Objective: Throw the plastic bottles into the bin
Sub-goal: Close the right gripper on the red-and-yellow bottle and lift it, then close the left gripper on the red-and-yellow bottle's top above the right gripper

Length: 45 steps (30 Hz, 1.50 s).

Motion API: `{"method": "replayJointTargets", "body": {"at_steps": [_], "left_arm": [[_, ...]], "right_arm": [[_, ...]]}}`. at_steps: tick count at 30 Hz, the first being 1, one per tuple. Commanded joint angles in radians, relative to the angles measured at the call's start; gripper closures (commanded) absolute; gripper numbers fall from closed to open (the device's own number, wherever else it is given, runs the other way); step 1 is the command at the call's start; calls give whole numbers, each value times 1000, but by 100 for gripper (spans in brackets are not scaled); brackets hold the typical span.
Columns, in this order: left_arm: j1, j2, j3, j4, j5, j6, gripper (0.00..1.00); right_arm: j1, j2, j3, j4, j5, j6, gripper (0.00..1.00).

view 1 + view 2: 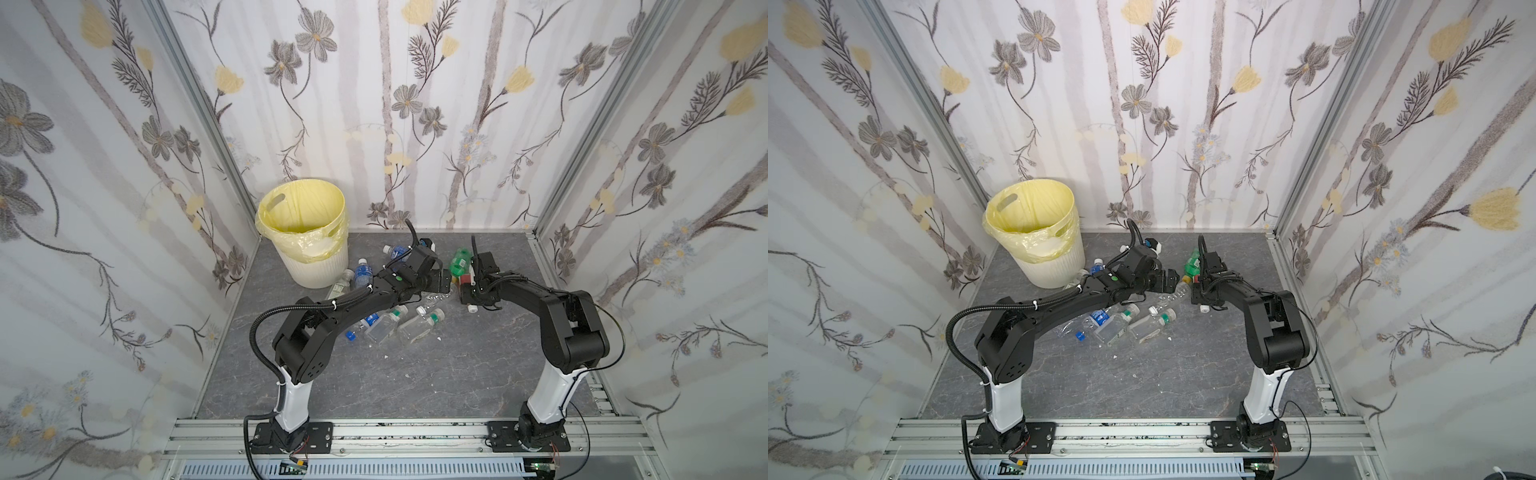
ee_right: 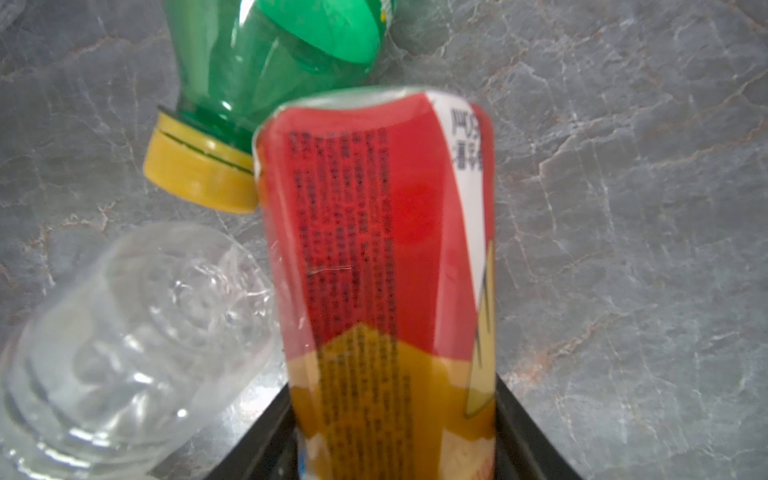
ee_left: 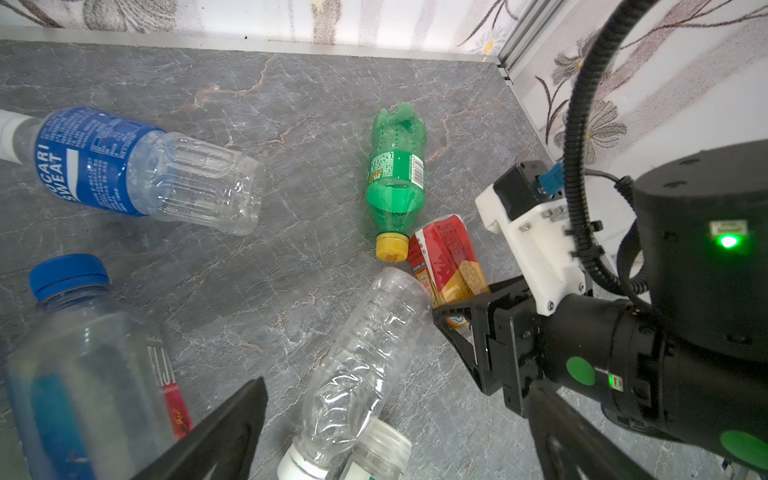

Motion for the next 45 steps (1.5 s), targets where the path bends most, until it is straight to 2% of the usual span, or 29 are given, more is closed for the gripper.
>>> {"method": "replayJointTargets", "body": {"at_steps": [1, 7, 10, 16, 21, 34, 45], "left_arm": [[-1, -5, 6, 25, -13, -7, 0], [0, -20, 22, 23, 2, -17, 0], [15, -44, 18, 23, 14, -65, 0], [55, -92, 15, 20, 163, -111, 0], [129, -145, -8, 20, 252, -211, 0], [208, -183, 25, 20, 360, -274, 0], [249, -159, 24, 22, 390, -294, 0]], "right_arm": [[1, -42, -29, 12, 10, -2, 41], [2, -139, -95, 24, -31, 7, 41], [12, -188, -117, 35, -52, 20, 41], [86, -268, -104, 19, -96, 50, 41], [155, -318, -47, -11, -123, 59, 41], [207, -317, 90, -11, -247, 41, 41], [228, -299, 130, 38, -301, 56, 40]]}}
